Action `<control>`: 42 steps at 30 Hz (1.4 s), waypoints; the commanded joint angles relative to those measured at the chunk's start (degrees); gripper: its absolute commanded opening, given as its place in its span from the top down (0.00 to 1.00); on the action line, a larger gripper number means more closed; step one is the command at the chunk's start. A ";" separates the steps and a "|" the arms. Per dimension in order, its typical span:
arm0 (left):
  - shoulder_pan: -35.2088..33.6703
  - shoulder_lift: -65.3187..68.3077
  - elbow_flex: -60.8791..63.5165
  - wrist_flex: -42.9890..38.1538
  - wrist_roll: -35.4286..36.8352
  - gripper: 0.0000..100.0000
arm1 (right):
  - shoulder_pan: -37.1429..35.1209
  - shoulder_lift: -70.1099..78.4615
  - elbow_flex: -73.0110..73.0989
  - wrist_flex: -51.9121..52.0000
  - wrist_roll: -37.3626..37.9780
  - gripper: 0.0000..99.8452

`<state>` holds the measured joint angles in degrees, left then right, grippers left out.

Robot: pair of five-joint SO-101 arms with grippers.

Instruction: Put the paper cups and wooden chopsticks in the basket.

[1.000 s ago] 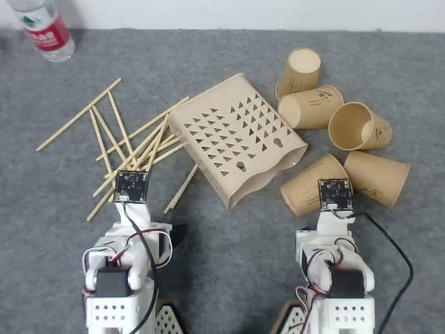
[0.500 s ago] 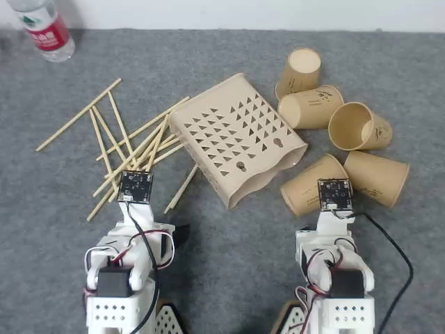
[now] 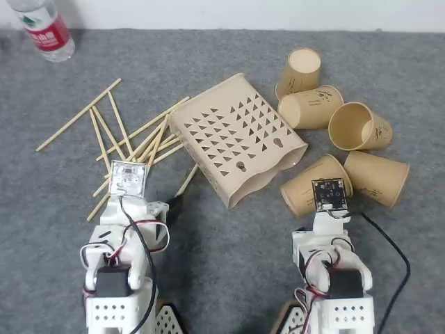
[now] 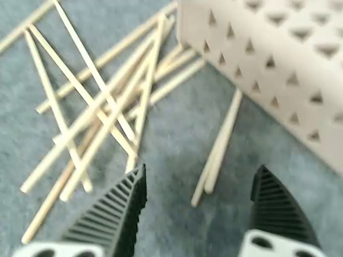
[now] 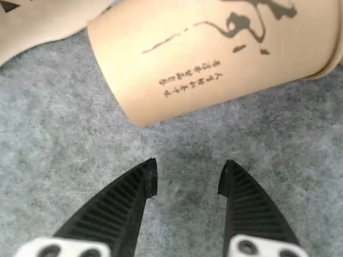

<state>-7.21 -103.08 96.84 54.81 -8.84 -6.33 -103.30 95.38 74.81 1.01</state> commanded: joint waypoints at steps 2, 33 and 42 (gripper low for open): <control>1.14 -1.23 -0.48 3.78 -5.01 0.70 | 0.04 -0.57 1.05 -0.92 -0.18 0.80; 18.46 37.98 -50.77 4.48 -20.66 0.70 | 9.54 -0.57 1.05 -4.35 5.27 0.80; 38.59 62.95 -62.20 8.35 -19.60 0.71 | 9.63 -0.57 1.05 -4.35 5.27 0.80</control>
<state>24.44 -46.73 38.11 65.36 -29.23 2.64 -103.30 95.38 71.47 5.32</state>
